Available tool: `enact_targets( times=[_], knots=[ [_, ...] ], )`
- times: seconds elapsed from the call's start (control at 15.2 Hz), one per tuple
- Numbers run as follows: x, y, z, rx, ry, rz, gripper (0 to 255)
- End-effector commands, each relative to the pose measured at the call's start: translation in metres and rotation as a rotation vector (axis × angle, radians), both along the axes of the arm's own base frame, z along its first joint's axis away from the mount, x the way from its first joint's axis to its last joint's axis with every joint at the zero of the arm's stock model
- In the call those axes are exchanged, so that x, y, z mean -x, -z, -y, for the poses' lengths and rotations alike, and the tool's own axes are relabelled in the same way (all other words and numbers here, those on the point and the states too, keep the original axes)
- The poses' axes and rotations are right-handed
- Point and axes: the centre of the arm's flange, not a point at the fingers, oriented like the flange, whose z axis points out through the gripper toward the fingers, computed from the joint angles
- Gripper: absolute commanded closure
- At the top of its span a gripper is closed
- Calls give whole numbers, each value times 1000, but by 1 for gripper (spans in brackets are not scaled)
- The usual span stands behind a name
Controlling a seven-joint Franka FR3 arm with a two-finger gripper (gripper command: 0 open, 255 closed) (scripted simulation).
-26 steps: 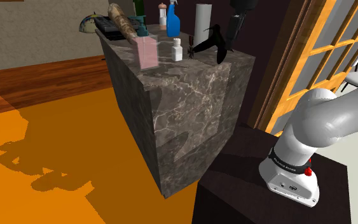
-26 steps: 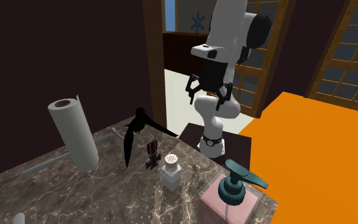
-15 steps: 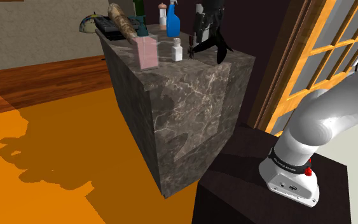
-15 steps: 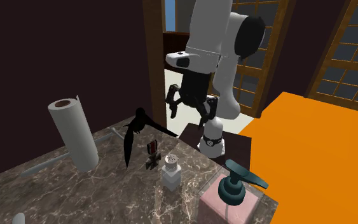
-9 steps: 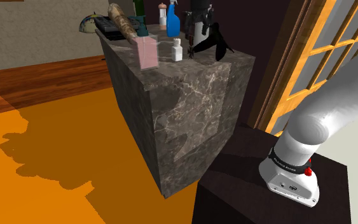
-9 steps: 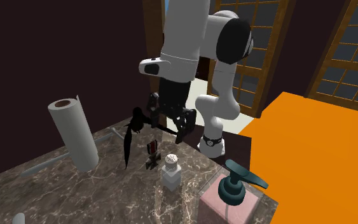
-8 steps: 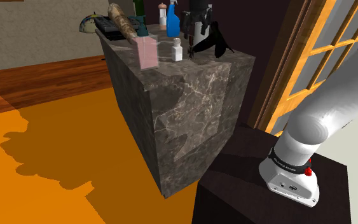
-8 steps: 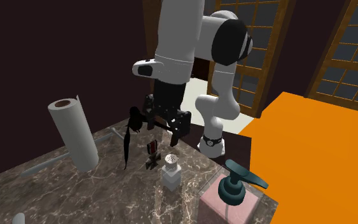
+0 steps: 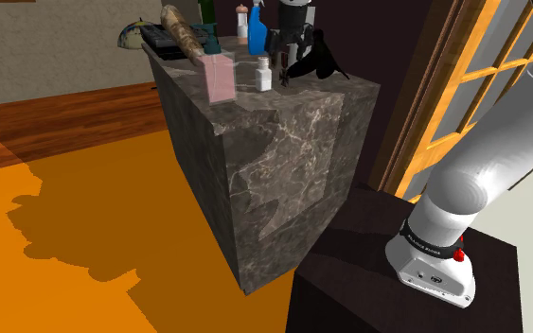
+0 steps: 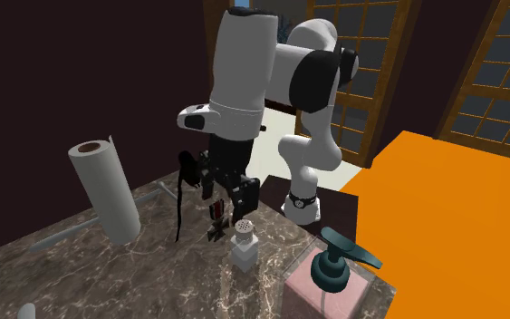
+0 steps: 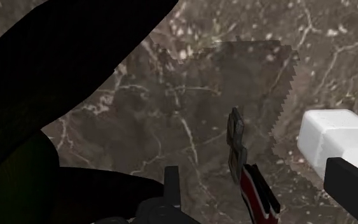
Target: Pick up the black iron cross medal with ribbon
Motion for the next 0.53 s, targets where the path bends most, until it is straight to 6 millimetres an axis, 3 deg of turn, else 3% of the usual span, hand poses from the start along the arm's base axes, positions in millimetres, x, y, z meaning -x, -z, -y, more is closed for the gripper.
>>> enact_targets(
  times=[0.0, 0.07, 0.13, 0.46],
  knots=[
    [-1, 9, 0, 0, 0, 0, 0],
    [-1, 9, 0, 0, 0, 0, 0],
    [0, 9, 0, 0, 0, 1, 255],
    [0, 9, 0, 0, 0, 0, 255]
  ],
)
